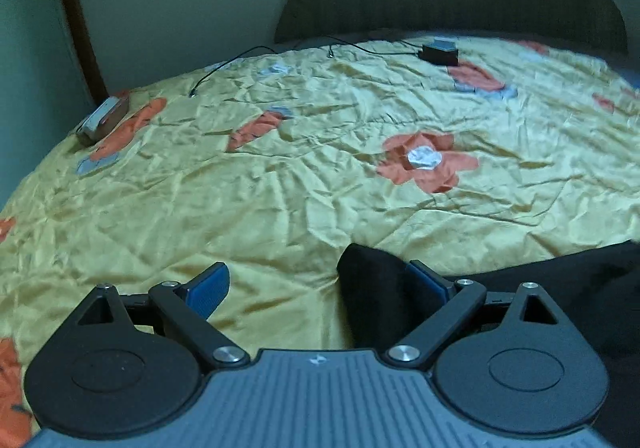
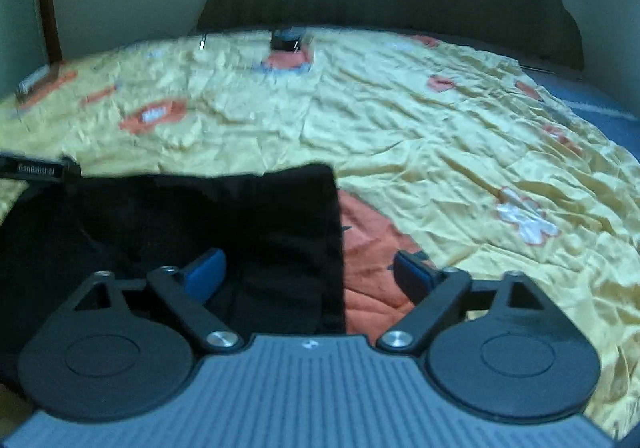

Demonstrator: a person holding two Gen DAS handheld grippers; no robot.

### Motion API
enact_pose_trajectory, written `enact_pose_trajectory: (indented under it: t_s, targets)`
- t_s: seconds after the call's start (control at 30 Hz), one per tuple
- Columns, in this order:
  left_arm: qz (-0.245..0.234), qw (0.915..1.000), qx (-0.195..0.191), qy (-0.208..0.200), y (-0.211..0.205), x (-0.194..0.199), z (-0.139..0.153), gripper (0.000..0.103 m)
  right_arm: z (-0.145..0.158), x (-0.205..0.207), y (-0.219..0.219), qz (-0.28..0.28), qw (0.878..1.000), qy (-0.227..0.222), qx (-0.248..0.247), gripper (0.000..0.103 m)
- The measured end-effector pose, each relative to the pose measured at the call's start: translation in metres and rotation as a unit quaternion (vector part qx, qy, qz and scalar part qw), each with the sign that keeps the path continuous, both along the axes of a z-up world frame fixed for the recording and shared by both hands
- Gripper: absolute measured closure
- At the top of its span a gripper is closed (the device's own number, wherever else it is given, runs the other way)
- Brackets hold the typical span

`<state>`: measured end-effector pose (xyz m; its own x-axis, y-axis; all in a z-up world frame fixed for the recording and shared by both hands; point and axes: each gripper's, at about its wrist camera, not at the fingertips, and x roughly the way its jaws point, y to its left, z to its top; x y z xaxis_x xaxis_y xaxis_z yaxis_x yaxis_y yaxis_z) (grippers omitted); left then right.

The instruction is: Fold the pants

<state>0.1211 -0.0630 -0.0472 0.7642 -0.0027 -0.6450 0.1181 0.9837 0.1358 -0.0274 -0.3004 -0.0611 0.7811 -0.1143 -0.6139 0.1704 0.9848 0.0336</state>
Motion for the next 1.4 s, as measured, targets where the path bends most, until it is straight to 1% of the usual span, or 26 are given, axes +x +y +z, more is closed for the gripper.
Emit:
enact_pose_trajectory:
  t_s: [0.1, 0.17, 0.23, 0.3, 0.33, 0.37, 0.4, 0.47, 0.57, 0.63, 0.67, 0.77, 0.8, 0.87, 0.93, 1.0, 1.03, 1.1, 1.13, 1.2, 1.23, 1.3, 1.33, 1.37, 1.4]
  targets:
    - [-0.011, 0.9997, -0.023, 0.005, 0.009, -0.026, 0.010, 0.008, 0.006, -0.025, -0.004, -0.009, 1.000, -0.008, 0.008, 0.020]
    - [-0.019, 0.9994, -0.026, 0.009, 0.014, -0.044, 0.013, 0.008, 0.002, -0.040, -0.005, -0.006, 1.000, -0.006, 0.017, 0.020]
    - [-0.015, 0.9995, -0.026, 0.009, 0.019, -0.062, 0.012, 0.008, -0.004, -0.051, -0.004, -0.013, 1.000, -0.003, 0.004, 0.021]
    - [-0.018, 0.9995, -0.017, 0.020, 0.020, -0.076, 0.004, 0.009, -0.011, -0.053, -0.007, -0.020, 1.000, 0.001, 0.010, 0.021]
    - [-0.017, 0.9996, -0.010, 0.020, 0.020, -0.083, -0.001, 0.009, -0.014, -0.052, -0.009, -0.026, 0.999, 0.006, 0.022, 0.021]
    - [-0.009, 0.9998, -0.011, 0.014, 0.022, -0.089, -0.005, 0.009, -0.017, -0.052, -0.008, -0.027, 0.999, 0.012, 0.023, 0.021]
    - [-0.005, 0.9999, -0.011, 0.008, 0.024, -0.094, -0.006, 0.009, -0.018, -0.052, -0.007, -0.028, 0.999, 0.013, 0.021, 0.020]
    - [-0.007, 0.9999, 0.005, 0.007, 0.024, -0.097, -0.008, 0.009, -0.018, -0.054, -0.001, -0.029, 0.999, 0.012, 0.005, 0.020]
    - [-0.001, 0.9998, -0.014, 0.011, 0.032, -0.099, -0.007, 0.009, -0.018, -0.053, 0.004, -0.026, 1.000, 0.011, -0.009, 0.020]
    - [-0.004, 0.9997, -0.018, 0.019, 0.035, -0.104, -0.005, 0.008, -0.020, -0.051, 0.003, -0.030, 0.999, 0.012, -0.014, 0.016]
    - [-0.005, 0.9996, -0.019, 0.019, 0.037, -0.108, -0.004, 0.009, -0.019, -0.052, 0.003, -0.031, 0.999, 0.012, -0.012, 0.016]
    - [-0.015, 0.9992, -0.030, 0.021, 0.043, -0.119, -0.005, 0.009, -0.014, -0.057, -0.004, -0.022, 1.000, 0.001, 0.007, 0.017]
    - [-0.015, 0.9989, -0.035, 0.028, 0.045, -0.120, -0.007, 0.009, -0.012, -0.058, -0.008, -0.021, 1.000, 0.000, 0.021, 0.017]
    - [-0.014, 0.9966, -0.068, 0.044, 0.053, -0.119, -0.008, 0.009, -0.010, -0.060, -0.021, -0.020, 0.997, -0.003, 0.075, 0.017]
    - [-0.020, 0.9951, -0.086, 0.044, 0.056, -0.117, -0.007, 0.009, -0.011, -0.060, -0.030, -0.012, 0.994, -0.006, 0.108, 0.021]
    - [-0.047, 0.9910, -0.111, 0.058, 0.056, -0.107, -0.008, 0.009, -0.012, -0.056, -0.038, -0.010, 0.993, -0.017, 0.120, 0.020]
    - [-0.061, 0.9881, -0.125, 0.066, 0.056, -0.103, -0.009, 0.009, -0.014, -0.052, -0.043, -0.011, 0.991, -0.018, 0.136, 0.020]
    - [-0.086, 0.9807, -0.157, 0.079, 0.057, -0.093, -0.013, 0.009, -0.021, -0.043, -0.056, 0.004, 0.980, -0.017, 0.198, 0.020]
    - [-0.090, 0.9778, -0.169, 0.084, 0.057, -0.088, -0.015, 0.008, -0.024, -0.040, -0.061, 0.011, 0.975, -0.021, 0.223, 0.020]
    - [-0.105, 0.9723, -0.188, 0.090, 0.058, -0.079, -0.018, 0.008, -0.029, -0.031, -0.064, 0.017, 0.972, -0.014, 0.234, 0.020]
    - [-0.109, 0.9701, -0.198, 0.090, 0.059, -0.075, -0.018, 0.008, -0.032, -0.028, -0.066, 0.026, 0.969, -0.013, 0.244, 0.019]
    - [-0.122, 0.9631, -0.217, 0.102, 0.061, -0.067, -0.018, 0.008, -0.036, -0.022, -0.070, 0.039, 0.963, -0.021, 0.267, 0.019]
    - [-0.127, 0.9581, -0.232, 0.110, 0.062, -0.062, -0.017, 0.008, -0.038, -0.019, -0.072, 0.047, 0.958, -0.021, 0.280, 0.019]
    - [-0.137, 0.9494, -0.255, 0.122, 0.064, -0.058, -0.017, 0.008, -0.039, -0.015, -0.074, 0.057, 0.952, -0.022, 0.299, 0.019]
    - [-0.153, 0.9373, -0.282, 0.136, 0.066, -0.053, -0.017, 0.008, -0.040, -0.013, -0.076, 0.069, 0.945, -0.023, 0.317, 0.019]
